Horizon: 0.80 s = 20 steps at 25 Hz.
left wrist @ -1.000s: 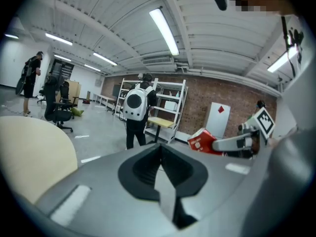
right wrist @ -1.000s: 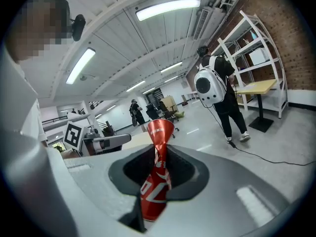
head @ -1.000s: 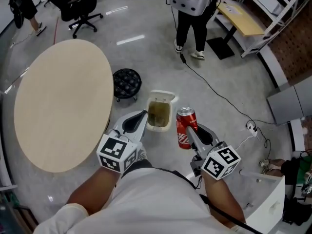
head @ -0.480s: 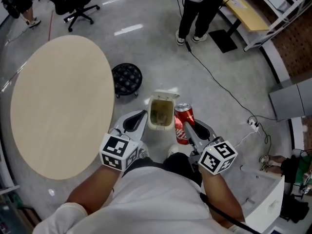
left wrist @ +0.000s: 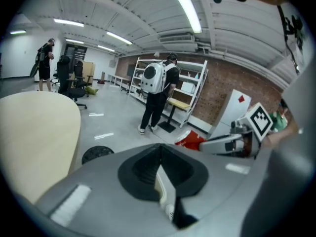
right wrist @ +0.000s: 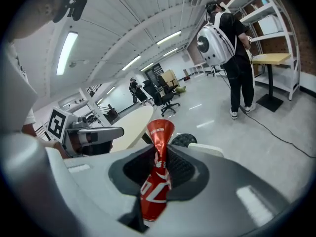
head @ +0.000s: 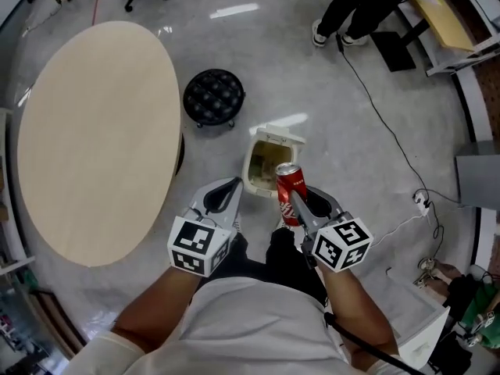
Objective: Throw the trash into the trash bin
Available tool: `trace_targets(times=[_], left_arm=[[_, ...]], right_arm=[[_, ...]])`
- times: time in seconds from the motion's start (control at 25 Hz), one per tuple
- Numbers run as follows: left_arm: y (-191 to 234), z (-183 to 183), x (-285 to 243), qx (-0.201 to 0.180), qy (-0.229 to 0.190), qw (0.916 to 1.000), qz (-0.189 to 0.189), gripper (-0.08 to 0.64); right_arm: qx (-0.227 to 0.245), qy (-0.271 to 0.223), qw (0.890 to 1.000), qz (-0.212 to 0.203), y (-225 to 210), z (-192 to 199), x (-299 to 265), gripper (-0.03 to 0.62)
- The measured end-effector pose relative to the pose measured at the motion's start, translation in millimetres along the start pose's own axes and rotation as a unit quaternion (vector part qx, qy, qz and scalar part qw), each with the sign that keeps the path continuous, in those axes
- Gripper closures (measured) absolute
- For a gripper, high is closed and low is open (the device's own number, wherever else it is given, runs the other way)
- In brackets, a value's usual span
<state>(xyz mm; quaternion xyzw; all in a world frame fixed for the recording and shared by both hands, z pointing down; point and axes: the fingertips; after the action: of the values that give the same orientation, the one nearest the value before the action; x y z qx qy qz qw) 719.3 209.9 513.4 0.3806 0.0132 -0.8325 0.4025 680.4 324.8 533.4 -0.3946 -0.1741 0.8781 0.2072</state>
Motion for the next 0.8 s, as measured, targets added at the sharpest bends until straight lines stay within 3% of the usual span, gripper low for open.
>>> trace_targets(times=[0.32,0.8], left_arm=[[-2,86,-57,0.033,0.094,0.9948,-0.021,0.554],[2,142,-113,0.054,0.156,0.9859,-0.027,0.554]], right_arm=[[-0.068,0.065,0.996,-0.005,-74,67,-67,0.523],[-0.055,0.140,0.988,0.031,-149,129,-160,0.523]])
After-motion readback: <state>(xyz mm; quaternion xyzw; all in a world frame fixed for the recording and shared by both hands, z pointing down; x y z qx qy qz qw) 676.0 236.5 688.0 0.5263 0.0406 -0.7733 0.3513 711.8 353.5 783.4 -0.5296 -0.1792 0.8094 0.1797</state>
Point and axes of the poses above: the fingertips, and each gripper's own axes: x backward along the fingers, y to its left, z out of its underside, and after that the axes turned 9 degrees about y, right-handed
